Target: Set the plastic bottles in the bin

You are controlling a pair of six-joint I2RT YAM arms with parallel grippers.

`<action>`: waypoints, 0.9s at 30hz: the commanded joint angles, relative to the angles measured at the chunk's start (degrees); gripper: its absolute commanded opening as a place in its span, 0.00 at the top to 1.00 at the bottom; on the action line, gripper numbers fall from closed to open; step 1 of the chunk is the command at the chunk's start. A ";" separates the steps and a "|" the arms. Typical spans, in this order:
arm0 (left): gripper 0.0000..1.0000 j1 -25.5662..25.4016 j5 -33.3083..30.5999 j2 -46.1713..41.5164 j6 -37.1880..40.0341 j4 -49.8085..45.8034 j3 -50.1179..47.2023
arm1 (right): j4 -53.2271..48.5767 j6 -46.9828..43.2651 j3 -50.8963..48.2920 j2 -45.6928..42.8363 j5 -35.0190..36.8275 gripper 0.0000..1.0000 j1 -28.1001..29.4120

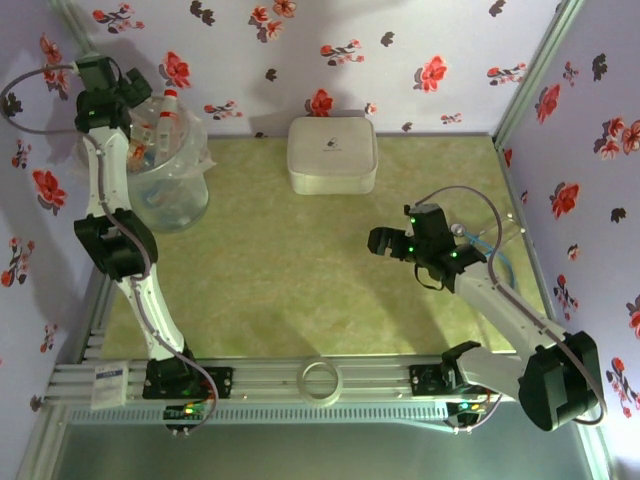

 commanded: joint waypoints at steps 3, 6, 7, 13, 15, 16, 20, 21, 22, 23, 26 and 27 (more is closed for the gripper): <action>0.03 -0.04 2.21 -3.17 -1.03 -0.24 -3.68 | 0.15 0.00 1.33 1.80 0.70 0.01 -0.12; 0.14 -0.12 2.30 -3.28 -0.90 -1.93 -4.10 | 0.47 0.20 1.50 2.17 0.21 0.01 -0.12; 0.19 -0.17 2.39 -3.54 -0.83 -2.09 -4.68 | 0.54 0.28 1.38 2.02 0.29 0.01 -0.14; 0.37 -0.89 1.49 -8.03 -0.18 0.59 -11.51 | 0.51 0.34 0.24 0.65 1.00 0.01 -0.14; 0.39 -1.26 0.34 -10.27 0.54 2.33 -14.14 | 0.29 0.23 0.12 0.44 1.13 0.01 -0.14; 0.41 -1.32 0.13 -11.23 0.60 2.96 -15.06 | 0.25 0.15 0.06 0.42 1.09 0.01 -0.14; 0.42 -1.27 -1.65 -16.07 0.22 6.50 -20.12 | 0.74 0.09 0.16 0.60 0.83 0.01 -0.12; 0.41 -1.27 -2.52 -17.34 -0.16 6.52 -21.21 | 0.87 0.10 0.23 0.72 0.74 0.01 -0.14; 0.39 -1.27 -3.10 -18.44 -0.36 6.73 -22.54 | 1.03 0.16 0.22 0.81 0.65 0.01 -0.13; 0.37 -1.18 -3.75 -19.93 -0.61 7.31 -24.51 | 1.28 0.21 0.09 0.85 0.55 0.01 -0.14; 0.31 -0.42 -4.20 -23.66 -3.06 9.51 -31.16 | 2.30 0.44 -0.19 1.32 0.13 0.01 -0.14; 0.30 -0.17 -4.20 -24.57 -3.64 10.04 -33.15 | 2.45 0.31 -0.13 1.63 -0.13 0.01 -0.08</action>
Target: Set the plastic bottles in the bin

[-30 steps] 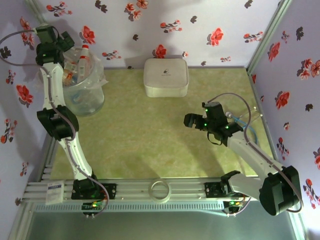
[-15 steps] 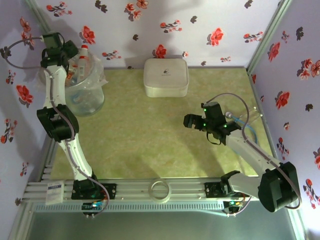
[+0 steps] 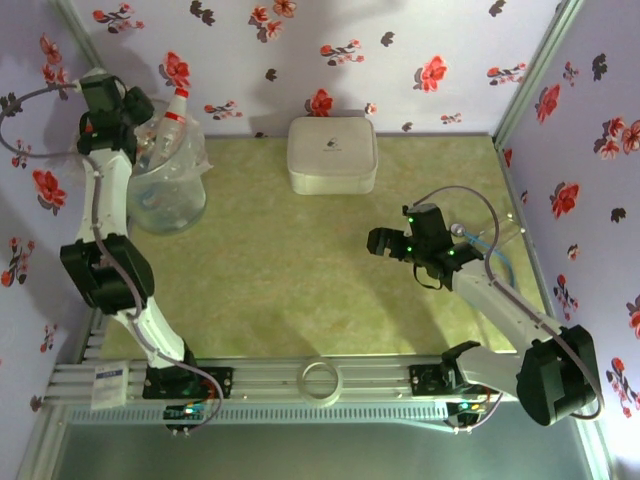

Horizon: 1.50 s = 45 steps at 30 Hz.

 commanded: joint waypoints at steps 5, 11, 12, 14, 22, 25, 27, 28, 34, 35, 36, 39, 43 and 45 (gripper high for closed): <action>0.23 2.28 -2.49 -1.43 -1.99 0.40 -6.74 | 1.63 -0.38 0.31 0.60 -0.54 0.01 -0.14; 0.12 2.37 1.54 1.25 -3.38 -2.31 -5.36 | 1.31 -0.39 -0.04 -0.18 -0.17 0.01 -0.10; 0.08 2.39 2.31 1.33 -3.41 -2.67 -5.43 | 1.47 -0.21 -0.24 -0.35 -0.17 0.01 -0.08; 0.03 2.37 2.63 0.83 -3.39 -2.98 -6.29 | 1.70 0.01 -0.65 -0.43 -0.12 0.01 -0.14; 0.00 2.38 0.24 -4.14 2.34 -5.78 -4.64 | 1.91 -0.18 -0.28 0.08 -0.56 0.01 -0.14; 0.00 2.37 -1.26 -5.56 5.38 -8.44 -2.22 | 3.20 0.04 -0.40 0.99 -1.03 0.01 -0.10; 0.00 2.37 -2.66 -7.26 7.48 -8.85 -1.95 | 3.35 0.07 0.13 1.53 -1.13 0.01 -0.14; 0.00 2.37 -3.40 -8.01 8.47 -8.95 -1.74 | 3.43 -0.08 0.32 1.67 -1.13 0.01 -0.14; 0.00 2.39 -5.10 -11.94 12.92 -12.00 2.57 | 2.70 -1.51 2.05 1.64 -0.54 0.01 -0.12; 0.00 2.34 -5.11 -12.96 12.93 -12.15 3.00 | 2.38 -1.74 2.35 1.75 -0.45 0.01 -0.14; 0.00 2.21 -4.90 -14.58 12.76 -11.44 2.51 | 2.20 -2.13 2.68 1.70 -0.24 0.01 -0.08; 0.00 0.14 -3.97 -21.39 13.64 -8.09 -1.86 | 0.74 -4.34 3.49 0.88 2.21 0.01 -0.28; 0.00 -7.71 -7.65 -30.91 17.48 -7.73 -11.23 | -0.44 -7.01 4.30 -0.48 6.73 0.01 -2.02; 0.00 -12.58 -10.49 -36.79 18.31 -5.31 -19.42 | -0.52 -8.10 4.65 -0.83 7.79 0.01 -3.36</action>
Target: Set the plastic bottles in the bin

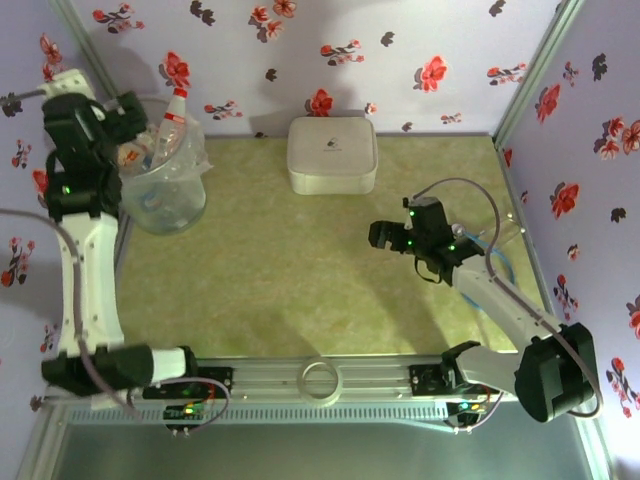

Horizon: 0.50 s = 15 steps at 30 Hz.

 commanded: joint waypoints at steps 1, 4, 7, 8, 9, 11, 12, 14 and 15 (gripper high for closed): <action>0.00 -6.47 -4.75 -7.47 3.98 3.20 -12.18 | -1.60 -3.82 2.25 -1.52 5.16 0.01 -2.07; 0.00 -11.40 -5.60 -14.26 4.21 8.40 -25.71 | -2.39 -6.30 2.76 -1.14 9.28 0.00 -2.95; 0.00 -13.78 -7.23 -17.57 4.60 13.60 -37.73 | -2.18 -8.16 2.18 -1.02 14.39 0.00 -3.95; 0.00 -14.48 -7.18 -18.21 5.25 15.75 -41.46 | -1.18 -9.39 1.34 -1.05 16.95 0.00 -4.11; 0.00 -14.96 -7.17 -18.36 5.92 18.21 -44.76 | 0.16 -10.50 0.32 -1.08 19.34 0.00 -4.32; 0.00 -15.73 -7.23 -17.62 7.68 23.54 -51.41 | 4.21 -13.32 -2.74 -0.86 26.46 0.00 -5.10; 0.00 -15.79 -7.55 -16.93 8.01 25.66 -53.80 | 6.36 -14.35 -4.18 -0.59 28.53 0.00 -5.56; 0.00 -15.73 -9.28 -14.61 8.04 31.51 -58.40 | 12.58 -15.95 -7.83 0.65 31.24 0.00 -6.81; 0.00 -15.73 -10.11 -13.24 9.73 34.35 -60.03 | 14.84 -16.14 -9.11 1.38 31.74 0.00 -7.16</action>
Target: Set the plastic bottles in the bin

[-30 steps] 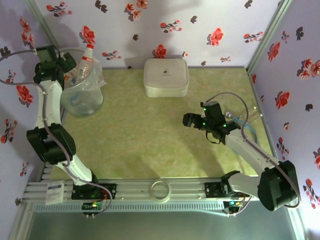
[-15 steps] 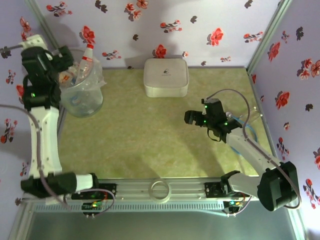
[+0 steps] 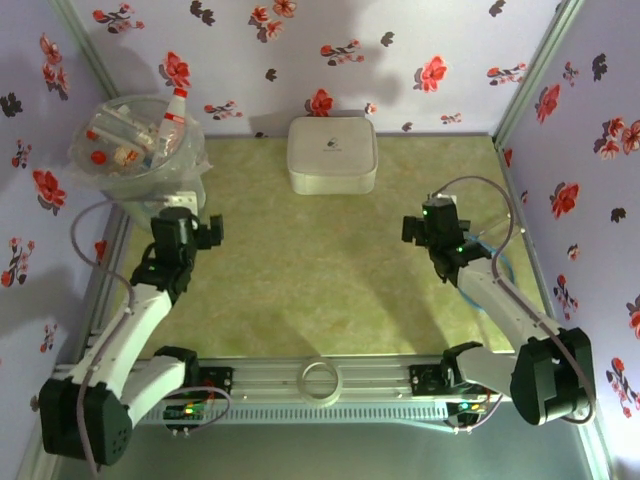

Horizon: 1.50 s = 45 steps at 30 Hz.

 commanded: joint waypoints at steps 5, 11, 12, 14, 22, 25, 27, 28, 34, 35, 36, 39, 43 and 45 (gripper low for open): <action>0.00 1.92 -4.87 13.73 5.21 28.71 -7.26 | 17.70 -4.51 -7.72 8.33 12.82 0.01 -2.38; 0.00 4.72 -5.01 26.08 5.17 43.62 -9.24 | 34.93 -10.69 -11.06 14.64 14.73 0.01 -3.22; 0.00 4.99 -4.83 26.41 4.82 42.41 -8.37 | 39.71 -11.35 -12.47 14.97 13.75 0.01 -3.66; 0.00 7.04 -2.02 28.38 5.56 48.37 -9.74 | 48.53 -11.52 -14.57 15.86 10.11 0.00 -5.30; 0.00 12.84 7.50 32.56 0.41 58.02 -14.13 | 79.04 -7.14 -23.19 27.38 -1.52 0.00 -12.73; 0.00 12.90 7.42 32.88 0.60 58.60 -14.16 | 62.77 -5.15 -19.24 22.39 -2.64 0.00 -13.27; 0.00 12.86 7.42 32.87 0.54 58.44 -14.15 | 69.02 -5.38 -19.83 25.04 -0.69 0.00 -13.35; 0.00 12.84 7.42 32.85 0.54 58.46 -14.17 | 64.06 -4.42 -19.34 22.85 0.02 0.01 -13.35; 0.00 12.84 7.42 32.82 0.54 58.52 -14.17 | 64.09 -4.68 -19.13 23.27 -0.35 0.01 -13.44; 0.00 12.84 7.42 32.85 0.58 58.51 -14.17 | 65.21 -4.91 -19.35 23.58 -0.12 0.01 -13.37; 0.00 12.93 7.42 32.81 0.54 58.44 -14.17 | 65.07 -4.90 -19.20 23.66 -0.16 0.01 -13.43; 0.00 12.85 7.44 32.80 0.54 58.43 -14.17 | 64.51 -4.68 -19.05 23.53 -0.50 0.01 -13.45; 0.00 12.83 7.42 32.85 0.54 58.43 -14.16 | 64.29 -4.69 -18.92 23.63 -0.59 0.01 -13.46; 0.00 12.84 7.41 32.86 0.54 58.43 -14.08 | 63.59 -4.59 -18.50 23.72 -0.75 0.01 -13.52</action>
